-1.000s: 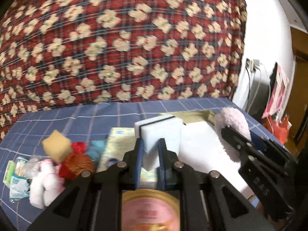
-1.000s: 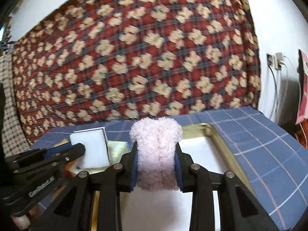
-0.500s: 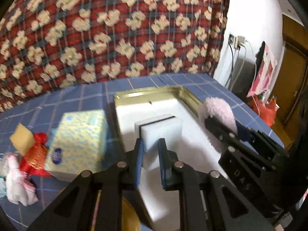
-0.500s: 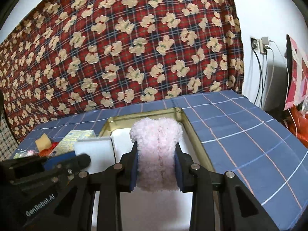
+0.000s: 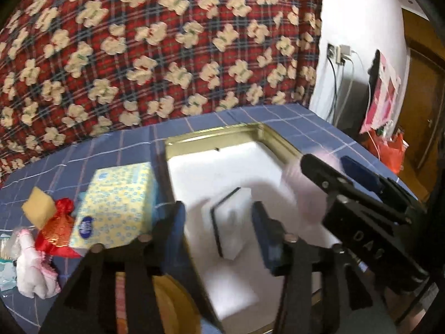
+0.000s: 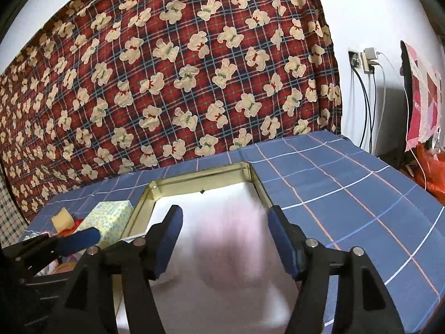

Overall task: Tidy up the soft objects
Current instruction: 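Lower both items into the gold tin tray and open both tools, then move both tools back over the pile of items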

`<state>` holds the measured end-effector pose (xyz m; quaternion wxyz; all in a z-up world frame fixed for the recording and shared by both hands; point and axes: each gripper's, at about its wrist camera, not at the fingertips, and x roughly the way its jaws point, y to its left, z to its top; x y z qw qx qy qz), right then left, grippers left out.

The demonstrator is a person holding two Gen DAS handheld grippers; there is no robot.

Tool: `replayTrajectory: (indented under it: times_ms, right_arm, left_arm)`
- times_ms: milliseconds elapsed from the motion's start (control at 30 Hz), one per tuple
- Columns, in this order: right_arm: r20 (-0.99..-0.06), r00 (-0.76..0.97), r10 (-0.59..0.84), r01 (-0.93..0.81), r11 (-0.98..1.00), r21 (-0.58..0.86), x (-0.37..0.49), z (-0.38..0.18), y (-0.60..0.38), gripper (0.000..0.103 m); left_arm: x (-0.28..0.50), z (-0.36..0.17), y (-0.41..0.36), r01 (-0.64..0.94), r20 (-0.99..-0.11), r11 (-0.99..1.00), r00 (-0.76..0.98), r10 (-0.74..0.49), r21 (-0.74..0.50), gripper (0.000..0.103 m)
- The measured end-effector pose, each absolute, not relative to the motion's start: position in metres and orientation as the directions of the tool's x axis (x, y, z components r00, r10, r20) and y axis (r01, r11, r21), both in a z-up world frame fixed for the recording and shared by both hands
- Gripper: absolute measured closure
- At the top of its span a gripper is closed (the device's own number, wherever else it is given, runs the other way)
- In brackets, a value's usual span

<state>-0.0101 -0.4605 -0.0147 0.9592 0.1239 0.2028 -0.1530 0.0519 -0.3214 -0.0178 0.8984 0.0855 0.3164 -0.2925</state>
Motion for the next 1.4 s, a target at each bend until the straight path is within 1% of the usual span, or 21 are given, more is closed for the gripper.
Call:
replayTrajectory:
  times_ms: [33, 67, 100, 167, 333, 467, 633, 733, 867, 1033, 1200, 1267, 1400]
  right_arm:
    - [-0.421, 0.870, -0.256, 0.353, 0.920, 0.170, -0.011, -0.014, -0.459, 0.027]
    - [-0.417, 0.870, -0.264, 0.359, 0.918, 0.168, -0.011, -0.013, -0.459, 0.023]
    - [-0.411, 0.871, -0.270, 0.363, 0.917, 0.166, -0.011, -0.013, -0.458, 0.023]
    - [-0.402, 0.878, -0.261, 0.354, 0.919, 0.174, -0.012, -0.012, -0.456, 0.023]
    - [-0.357, 0.903, -0.239, 0.322, 0.927, 0.192, -0.017, -0.008, -0.447, 0.023]
    - [-0.309, 0.932, -0.189, 0.263, 0.939, 0.219, -0.021, -0.003, -0.433, 0.023]
    - [-0.268, 0.955, -0.130, 0.186, 0.964, 0.193, -0.021, 0.001, -0.401, 0.023]
    - [-0.269, 0.959, -0.088, 0.132, 0.979, 0.152, -0.016, -0.001, -0.375, 0.023]
    - [-0.279, 0.960, -0.032, 0.070, 0.989, 0.127, -0.010, -0.004, -0.346, 0.023]
    - [-0.286, 0.957, 0.039, -0.012, 0.995, 0.095, -0.003, -0.005, -0.308, 0.023]
    - [-0.316, 0.940, 0.126, -0.116, 0.992, 0.051, 0.010, -0.007, -0.260, 0.023]
    - [-0.330, 0.930, 0.163, -0.159, 0.986, 0.040, 0.016, -0.007, -0.241, 0.023]
    - [-0.370, 0.905, 0.210, -0.218, 0.976, 0.021, 0.032, -0.012, -0.207, 0.023]
  left_arm:
    - [0.053, -0.018, -0.318, 0.571, -0.617, 0.820, 0.632, -0.468, -0.037, 0.045]
    - [0.053, -0.017, -0.316, 0.567, -0.615, 0.823, 0.634, -0.469, -0.043, 0.043]
    - [0.053, -0.016, -0.310, 0.563, -0.606, 0.824, 0.636, -0.478, -0.059, 0.042]
    - [0.052, -0.014, -0.303, 0.559, -0.590, 0.826, 0.642, -0.490, -0.079, 0.037]
    - [0.048, -0.009, -0.281, 0.526, -0.555, 0.847, 0.683, -0.476, -0.078, 0.035]
    - [0.045, -0.004, -0.254, 0.492, -0.526, 0.863, 0.708, -0.472, -0.113, 0.029]
    - [0.045, -0.001, -0.221, 0.434, -0.499, 0.895, 0.755, -0.424, -0.103, 0.029]
    - [0.047, -0.005, -0.199, 0.379, -0.493, 0.923, 0.790, -0.364, -0.073, 0.029]
    - [0.053, -0.014, -0.164, 0.308, -0.497, 0.949, 0.815, -0.299, -0.064, 0.029]
    - [0.063, -0.025, -0.111, 0.188, -0.504, 0.981, 0.843, -0.189, -0.053, 0.029]
    - [0.069, -0.032, -0.062, 0.070, -0.502, 0.997, 0.862, -0.071, -0.021, 0.029]
    - [0.074, -0.032, -0.044, 0.033, -0.507, 0.999, 0.861, -0.041, -0.025, 0.029]
    - [0.089, -0.036, -0.007, -0.076, -0.524, 0.997, 0.849, 0.063, -0.004, 0.029]
